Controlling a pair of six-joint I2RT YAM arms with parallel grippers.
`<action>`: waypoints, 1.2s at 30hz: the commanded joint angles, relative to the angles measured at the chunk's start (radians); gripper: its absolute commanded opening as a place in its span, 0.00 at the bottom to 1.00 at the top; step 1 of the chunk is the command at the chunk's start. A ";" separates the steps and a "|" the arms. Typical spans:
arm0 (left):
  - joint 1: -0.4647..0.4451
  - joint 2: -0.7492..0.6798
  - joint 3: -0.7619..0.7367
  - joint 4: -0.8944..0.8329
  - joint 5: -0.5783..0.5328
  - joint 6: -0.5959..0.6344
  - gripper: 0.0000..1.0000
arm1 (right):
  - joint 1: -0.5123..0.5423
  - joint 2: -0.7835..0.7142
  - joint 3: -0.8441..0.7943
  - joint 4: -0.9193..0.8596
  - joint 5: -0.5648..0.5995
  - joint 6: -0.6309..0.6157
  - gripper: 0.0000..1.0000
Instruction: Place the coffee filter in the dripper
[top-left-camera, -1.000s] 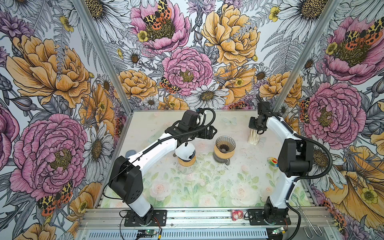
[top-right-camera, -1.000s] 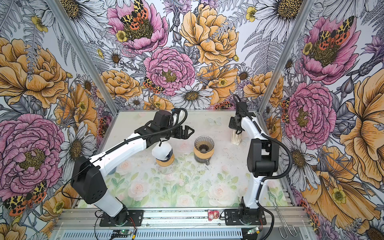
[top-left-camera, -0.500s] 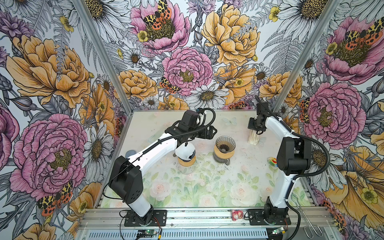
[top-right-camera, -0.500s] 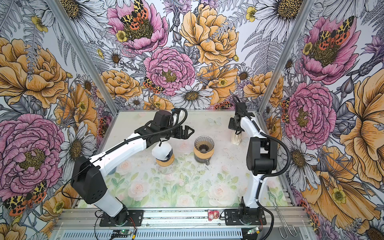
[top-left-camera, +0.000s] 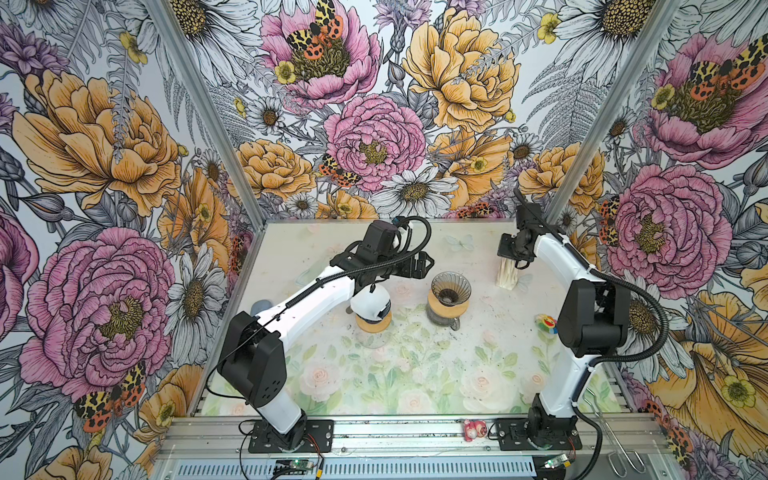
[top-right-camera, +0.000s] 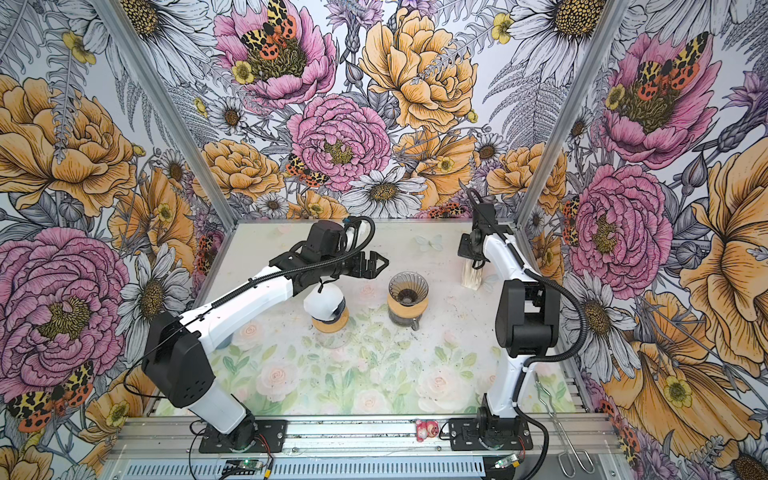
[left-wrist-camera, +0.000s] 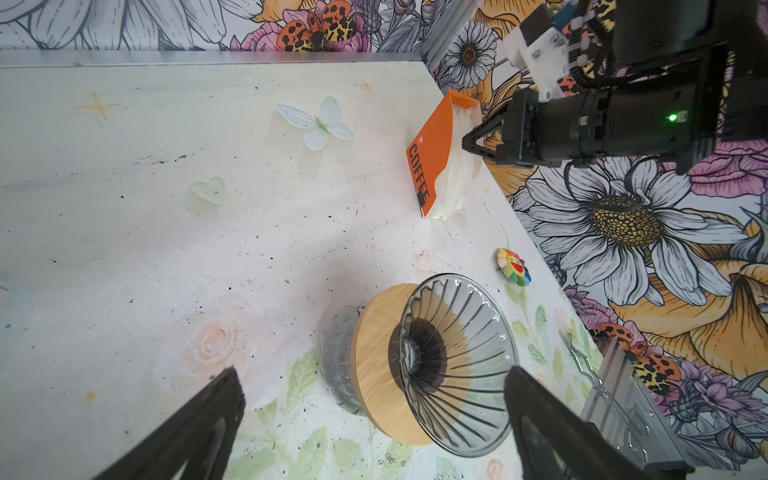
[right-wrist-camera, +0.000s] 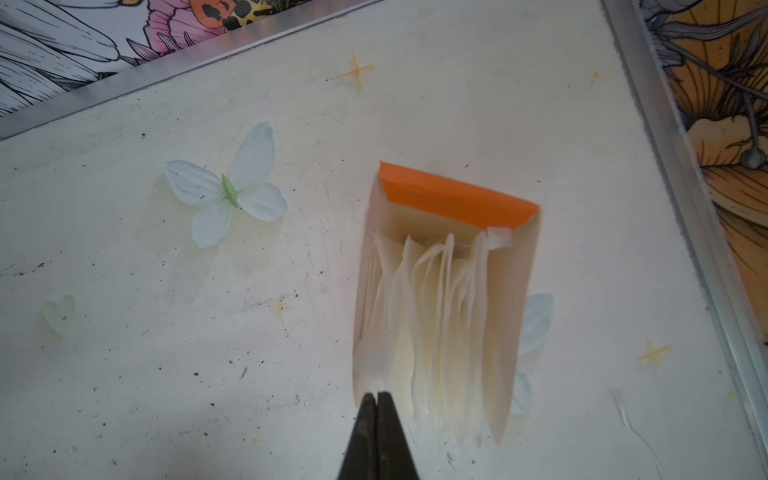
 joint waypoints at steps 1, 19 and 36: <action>0.003 0.007 0.028 -0.005 0.019 0.001 0.99 | 0.005 -0.068 -0.033 -0.013 -0.019 0.020 0.00; -0.007 0.002 0.020 -0.005 0.022 0.002 0.99 | 0.006 -0.012 0.022 -0.017 -0.034 -0.001 0.35; -0.005 0.040 0.056 -0.018 0.032 0.002 0.99 | 0.006 0.064 0.061 -0.027 0.032 0.014 0.18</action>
